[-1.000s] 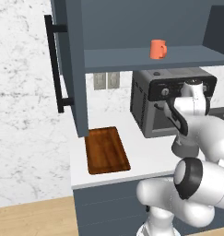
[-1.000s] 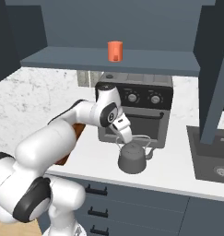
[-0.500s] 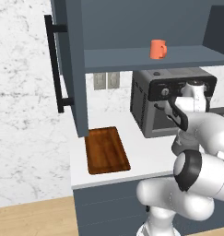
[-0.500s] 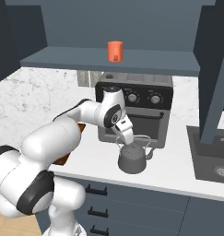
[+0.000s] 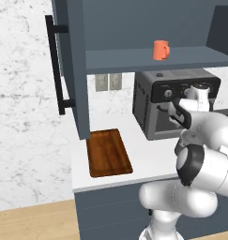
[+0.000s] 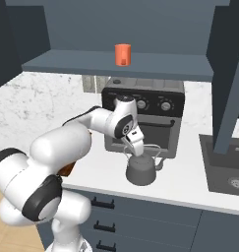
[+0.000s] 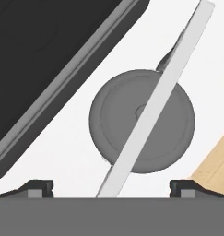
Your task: Pick the kettle from the counter and place it on the tray. Then pick the mug from the cabinet and place it on the tray. Then close the cabinet doors.
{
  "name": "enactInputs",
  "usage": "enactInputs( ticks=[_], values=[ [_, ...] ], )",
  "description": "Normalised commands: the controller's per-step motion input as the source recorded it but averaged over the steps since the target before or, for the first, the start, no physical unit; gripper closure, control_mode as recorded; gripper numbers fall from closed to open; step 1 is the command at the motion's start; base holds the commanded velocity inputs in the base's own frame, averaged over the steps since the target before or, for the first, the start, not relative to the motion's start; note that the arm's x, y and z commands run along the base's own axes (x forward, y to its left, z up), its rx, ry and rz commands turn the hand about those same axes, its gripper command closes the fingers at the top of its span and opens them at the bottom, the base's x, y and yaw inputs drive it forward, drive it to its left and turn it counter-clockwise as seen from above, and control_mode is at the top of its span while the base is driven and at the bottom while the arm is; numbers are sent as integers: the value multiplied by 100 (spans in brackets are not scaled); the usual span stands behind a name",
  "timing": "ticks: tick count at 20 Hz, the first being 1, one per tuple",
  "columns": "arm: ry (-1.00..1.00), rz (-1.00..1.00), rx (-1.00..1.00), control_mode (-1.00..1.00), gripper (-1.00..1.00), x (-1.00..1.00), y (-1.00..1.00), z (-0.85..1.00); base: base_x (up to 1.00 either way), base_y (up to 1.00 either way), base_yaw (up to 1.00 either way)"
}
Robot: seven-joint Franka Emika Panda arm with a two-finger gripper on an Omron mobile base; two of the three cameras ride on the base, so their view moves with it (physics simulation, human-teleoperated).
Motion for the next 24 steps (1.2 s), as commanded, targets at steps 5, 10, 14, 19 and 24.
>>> enactInputs(
  ticks=[5, 10, 14, 19, 24],
  values=[
    [0, 0, 5, -100, -100, 10, -1, -12, 0, 0, 0],
    [0, 0, 5, -100, -100, 13, 0, -11, 0, 0, 0],
    [0, 0, 0, -100, 100, 1, -1, 0, 0, 0, 0],
    [0, 0, 0, -100, 100, 0, 0, 0, 0, 0, 0],
    [-1, 0, 0, -100, 100, -25, 4, 3, 0, 0, 0]
  ],
)
